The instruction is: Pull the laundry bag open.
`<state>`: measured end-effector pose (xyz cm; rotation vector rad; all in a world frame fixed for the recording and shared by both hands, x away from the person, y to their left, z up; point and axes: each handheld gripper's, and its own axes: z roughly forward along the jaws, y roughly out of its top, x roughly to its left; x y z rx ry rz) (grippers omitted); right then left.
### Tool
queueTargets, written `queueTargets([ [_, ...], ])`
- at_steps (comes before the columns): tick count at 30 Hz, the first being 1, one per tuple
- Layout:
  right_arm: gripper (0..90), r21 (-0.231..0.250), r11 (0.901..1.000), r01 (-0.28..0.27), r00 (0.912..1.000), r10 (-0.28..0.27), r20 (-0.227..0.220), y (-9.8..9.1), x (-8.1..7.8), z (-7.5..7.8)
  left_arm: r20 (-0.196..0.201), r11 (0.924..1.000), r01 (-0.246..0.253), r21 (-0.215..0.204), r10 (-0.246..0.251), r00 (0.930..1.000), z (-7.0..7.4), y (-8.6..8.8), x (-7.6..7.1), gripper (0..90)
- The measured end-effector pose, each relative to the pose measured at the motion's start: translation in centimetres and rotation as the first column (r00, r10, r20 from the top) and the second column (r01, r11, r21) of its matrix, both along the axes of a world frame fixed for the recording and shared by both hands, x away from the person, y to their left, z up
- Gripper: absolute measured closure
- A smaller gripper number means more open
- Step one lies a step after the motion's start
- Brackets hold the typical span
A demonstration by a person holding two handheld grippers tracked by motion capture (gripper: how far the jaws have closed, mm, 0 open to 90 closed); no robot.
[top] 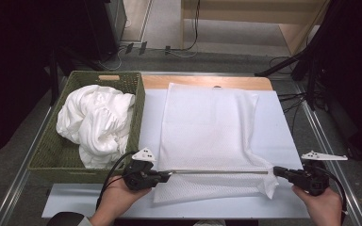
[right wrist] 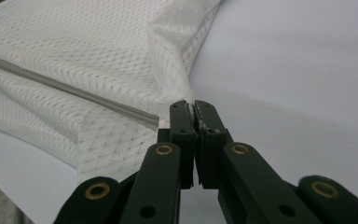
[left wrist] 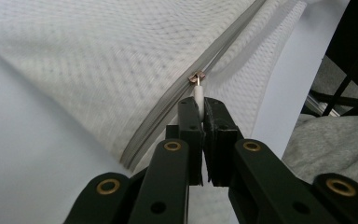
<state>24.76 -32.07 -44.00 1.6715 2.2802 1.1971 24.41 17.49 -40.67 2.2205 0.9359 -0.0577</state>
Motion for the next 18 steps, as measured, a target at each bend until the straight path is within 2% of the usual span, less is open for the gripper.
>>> queueTargets([
  [4, 88.2, 0.001, 0.9999, 0.016, 0.9999, -0.016, -0.002, -0.6, 0.1, -0.1, -0.002, 0.9997, -0.024, -0.009, 0.024, 0.9997, 0.0, 0.8, 0.0, 87.6],
  [8, 88.2, -0.018, 0.9992, 0.035, 0.9994, -0.035, -0.003, -0.9, 0.3, -0.2, 0.009, 0.9987, -0.051, 0.002, 0.051, 0.9987, 0.2, 1.5, -0.3, 87.6],
  [11, 88.2, -0.014, 0.9993, 0.034, 0.9994, -0.034, -0.009, -1.0, 0.4, -0.3, 0.006, 0.9971, -0.076, -0.004, 0.076, 0.9971, 0.3, 2.6, -0.4, 87.6],
  [13, 88.2, -0.013, 0.9995, 0.027, 0.9995, -0.028, -0.012, -0.9, 0.5, -0.3, 0.004, 0.9964, -0.082, -0.022, 0.082, 0.9966, 0.5, 3.1, -0.7, 87.6],
  [18, 88.2, -0.026, 0.9988, 0.042, 0.9991, -0.042, -0.011, -0.8, 0.5, -0.3, 0.009, 0.9965, -0.08, -0.024, 0.081, 0.9967, 0.6, 3.4, -0.9, 87.6],
])
